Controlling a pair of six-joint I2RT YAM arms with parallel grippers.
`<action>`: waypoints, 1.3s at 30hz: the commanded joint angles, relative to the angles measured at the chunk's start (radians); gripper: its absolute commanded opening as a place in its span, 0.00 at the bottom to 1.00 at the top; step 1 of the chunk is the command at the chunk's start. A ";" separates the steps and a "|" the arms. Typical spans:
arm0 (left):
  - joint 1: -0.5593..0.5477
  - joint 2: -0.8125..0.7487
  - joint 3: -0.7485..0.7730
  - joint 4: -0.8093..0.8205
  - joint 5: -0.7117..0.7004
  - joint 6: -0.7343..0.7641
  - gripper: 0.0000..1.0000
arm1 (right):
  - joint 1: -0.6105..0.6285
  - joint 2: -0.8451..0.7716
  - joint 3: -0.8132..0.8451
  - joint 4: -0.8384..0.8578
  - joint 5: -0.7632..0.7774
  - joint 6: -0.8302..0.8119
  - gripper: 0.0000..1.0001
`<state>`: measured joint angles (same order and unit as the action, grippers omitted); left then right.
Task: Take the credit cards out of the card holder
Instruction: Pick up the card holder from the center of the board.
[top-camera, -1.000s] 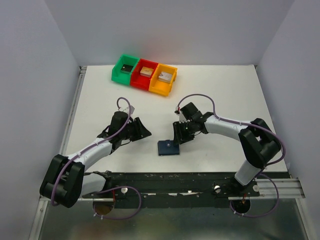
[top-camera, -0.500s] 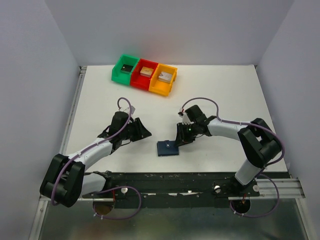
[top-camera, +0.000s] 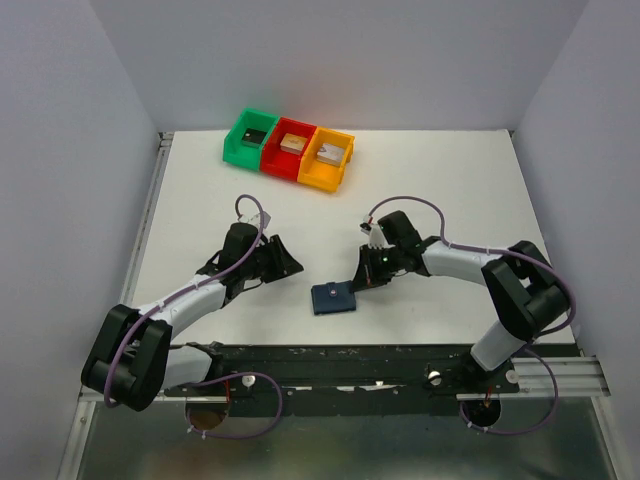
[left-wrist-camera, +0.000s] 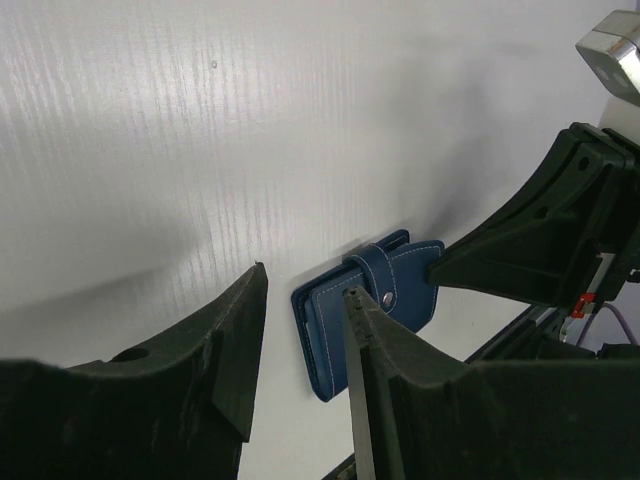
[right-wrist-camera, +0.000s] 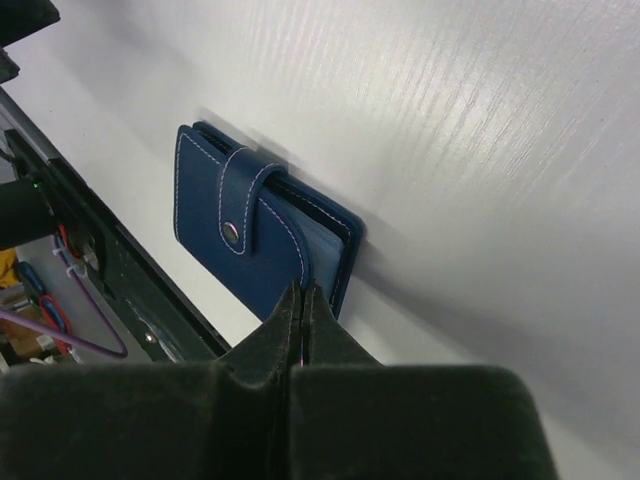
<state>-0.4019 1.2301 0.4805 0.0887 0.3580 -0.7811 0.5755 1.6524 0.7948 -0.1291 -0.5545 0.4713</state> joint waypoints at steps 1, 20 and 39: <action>-0.008 -0.018 0.010 0.033 -0.024 -0.012 0.47 | -0.017 -0.061 -0.037 0.029 -0.039 0.004 0.00; 0.057 -0.353 -0.031 0.213 -0.111 -0.095 0.91 | -0.025 -0.416 0.090 -0.035 -0.084 0.095 0.00; 0.193 -0.166 -0.183 1.296 0.438 -0.493 0.99 | -0.039 -0.540 0.187 0.049 -0.337 0.219 0.01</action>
<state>-0.2165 0.9733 0.3016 0.9066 0.6205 -1.0966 0.5472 1.1366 0.9474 -0.1368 -0.7948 0.6449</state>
